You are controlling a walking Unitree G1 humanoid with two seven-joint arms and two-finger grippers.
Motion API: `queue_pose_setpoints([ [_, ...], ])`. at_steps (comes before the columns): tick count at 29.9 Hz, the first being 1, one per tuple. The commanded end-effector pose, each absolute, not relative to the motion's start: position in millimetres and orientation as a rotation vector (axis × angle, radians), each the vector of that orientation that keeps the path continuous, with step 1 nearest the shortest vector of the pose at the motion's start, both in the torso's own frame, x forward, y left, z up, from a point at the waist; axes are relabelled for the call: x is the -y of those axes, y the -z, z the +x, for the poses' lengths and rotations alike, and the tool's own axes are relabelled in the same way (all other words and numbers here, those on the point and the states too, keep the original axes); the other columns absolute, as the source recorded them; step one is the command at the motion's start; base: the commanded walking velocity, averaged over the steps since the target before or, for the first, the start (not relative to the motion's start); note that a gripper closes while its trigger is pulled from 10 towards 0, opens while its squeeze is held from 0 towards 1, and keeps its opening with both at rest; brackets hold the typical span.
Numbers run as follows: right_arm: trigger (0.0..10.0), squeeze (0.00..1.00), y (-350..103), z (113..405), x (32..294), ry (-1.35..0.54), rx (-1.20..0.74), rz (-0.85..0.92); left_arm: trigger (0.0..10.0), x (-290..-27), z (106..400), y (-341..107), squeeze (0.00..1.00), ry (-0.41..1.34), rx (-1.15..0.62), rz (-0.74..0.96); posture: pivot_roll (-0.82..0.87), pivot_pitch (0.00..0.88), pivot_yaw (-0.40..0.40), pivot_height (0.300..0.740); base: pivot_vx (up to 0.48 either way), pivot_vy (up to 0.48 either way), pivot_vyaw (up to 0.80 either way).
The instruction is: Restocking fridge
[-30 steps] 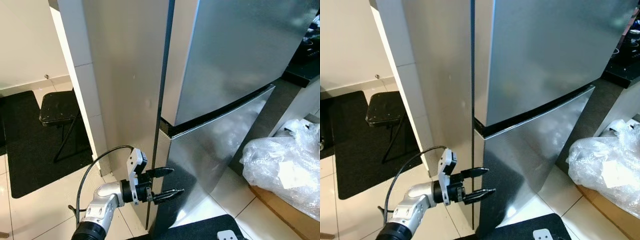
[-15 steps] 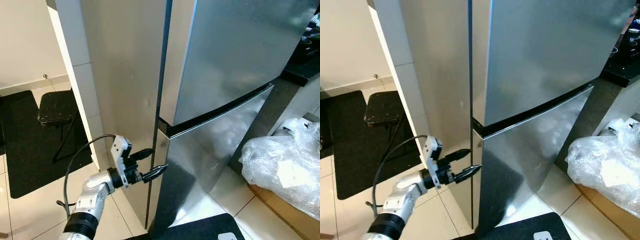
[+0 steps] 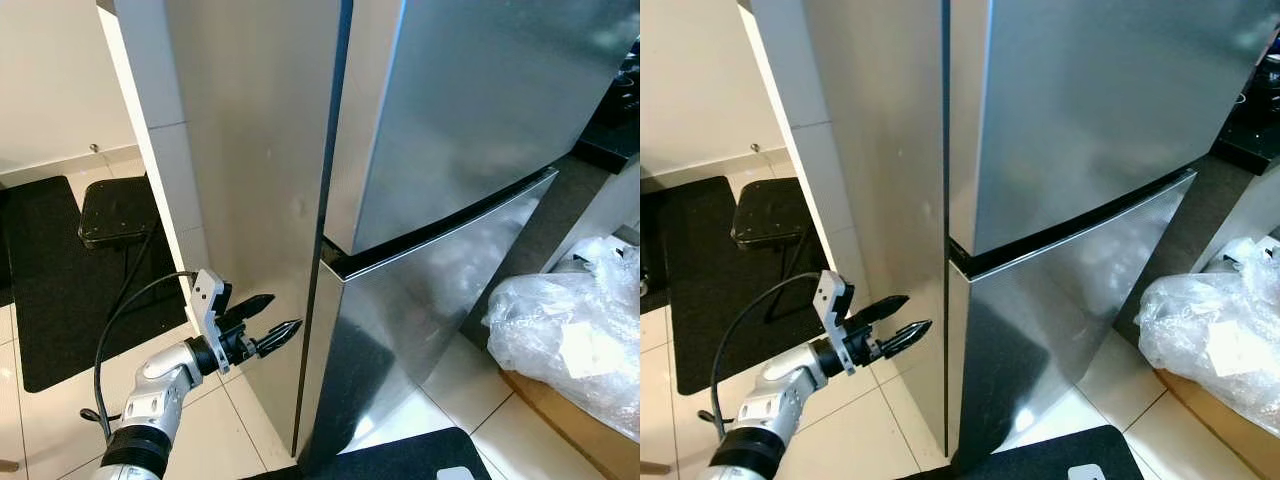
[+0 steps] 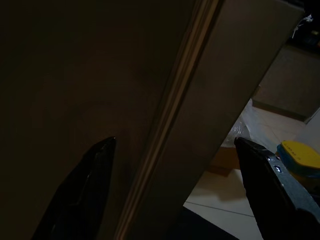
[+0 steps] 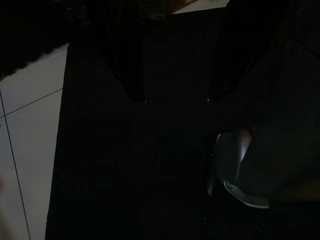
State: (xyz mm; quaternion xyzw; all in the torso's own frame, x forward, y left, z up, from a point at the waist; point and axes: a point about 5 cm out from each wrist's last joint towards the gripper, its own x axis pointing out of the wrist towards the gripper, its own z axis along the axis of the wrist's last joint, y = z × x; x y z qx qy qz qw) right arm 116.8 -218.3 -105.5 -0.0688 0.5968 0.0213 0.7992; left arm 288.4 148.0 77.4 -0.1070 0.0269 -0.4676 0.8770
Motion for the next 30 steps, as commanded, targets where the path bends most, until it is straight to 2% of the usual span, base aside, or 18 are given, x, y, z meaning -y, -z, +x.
queue_pose_setpoints([
  [1, 10.0, 0.00, 105.3, 114.1, 223.6, -0.020, -1.287, -0.149, 10.0, -136.0, 285.3, -77.0, 0.00, 1.004, -0.042, -0.231, 0.07, 0.000, -0.048, 0.740, 0.000, 0.000, 0.00],
  [7, 10.0, 0.00, 105.1, 113.7, 224.9, -0.018, -1.290, -0.149, 10.0, -126.0, 283.6, -78.5, 0.00, 1.031, -0.027, -0.257, 0.07, 0.000, -0.049, 0.740, 0.000, 0.000, 0.00],
  [11, 10.0, 0.00, 105.1, 113.4, 225.2, -0.026, -1.292, -0.154, 10.0, -122.9, 284.1, -79.6, 0.00, 1.027, -0.014, -0.250, 0.07, 0.000, -0.048, 0.740, 0.000, 0.000, -0.79],
  [13, 10.0, 0.00, 105.0, 113.4, 225.7, -0.025, -1.290, -0.157, 10.0, -124.0, 285.8, -81.2, 0.00, 1.012, -0.001, -0.241, 0.07, 0.000, -0.049, 0.740, 0.000, 0.000, 0.00],
  [28, 10.0, 0.00, 105.6, 113.2, 222.8, -0.037, -1.285, -0.154, 10.0, -145.0, 298.9, -92.1, 0.00, 0.865, 0.010, -0.153, 0.07, 0.000, -0.038, 0.740, 0.000, 0.000, 0.00],
  [30, 10.0, 0.00, 105.9, 112.6, 222.2, -0.036, -1.286, -0.152, 10.0, -160.7, 301.4, -86.1, 0.00, 0.783, -0.024, -0.140, 0.07, 0.000, -0.034, 0.740, 0.000, 0.000, 0.00],
])
